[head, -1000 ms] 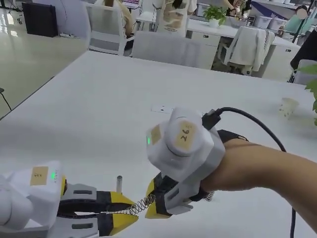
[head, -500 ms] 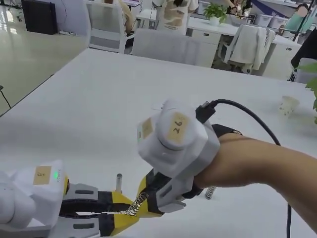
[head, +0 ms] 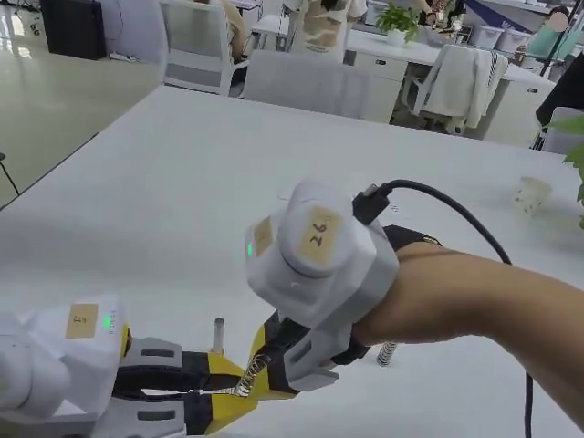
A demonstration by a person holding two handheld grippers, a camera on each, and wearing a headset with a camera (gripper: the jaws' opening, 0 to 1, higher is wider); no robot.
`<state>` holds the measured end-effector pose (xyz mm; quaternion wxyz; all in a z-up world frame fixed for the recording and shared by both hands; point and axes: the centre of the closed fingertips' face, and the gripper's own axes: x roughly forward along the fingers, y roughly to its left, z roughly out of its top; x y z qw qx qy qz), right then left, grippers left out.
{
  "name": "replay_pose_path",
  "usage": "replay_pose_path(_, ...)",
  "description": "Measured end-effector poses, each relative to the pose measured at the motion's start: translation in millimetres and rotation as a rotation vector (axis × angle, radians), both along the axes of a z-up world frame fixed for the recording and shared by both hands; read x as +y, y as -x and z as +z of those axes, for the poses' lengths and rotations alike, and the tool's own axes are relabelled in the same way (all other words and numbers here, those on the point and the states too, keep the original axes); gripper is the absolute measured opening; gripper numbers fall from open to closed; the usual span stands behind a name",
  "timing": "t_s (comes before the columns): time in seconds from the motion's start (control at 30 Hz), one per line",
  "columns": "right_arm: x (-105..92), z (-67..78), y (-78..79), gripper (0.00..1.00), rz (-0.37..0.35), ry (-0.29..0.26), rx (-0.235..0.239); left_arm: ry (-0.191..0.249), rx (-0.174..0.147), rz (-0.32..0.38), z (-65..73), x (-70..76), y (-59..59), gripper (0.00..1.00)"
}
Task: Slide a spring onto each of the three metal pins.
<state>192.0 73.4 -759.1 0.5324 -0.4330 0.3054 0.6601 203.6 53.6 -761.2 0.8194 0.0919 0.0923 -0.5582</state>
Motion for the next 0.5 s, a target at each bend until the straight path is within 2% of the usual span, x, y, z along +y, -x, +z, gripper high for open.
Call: replay_pose_path(0.5,-0.9,-0.9,0.0,0.09,0.005,0.009,-0.003,0.005,0.010,0.000,-1.5,-0.9,0.7,0.03)
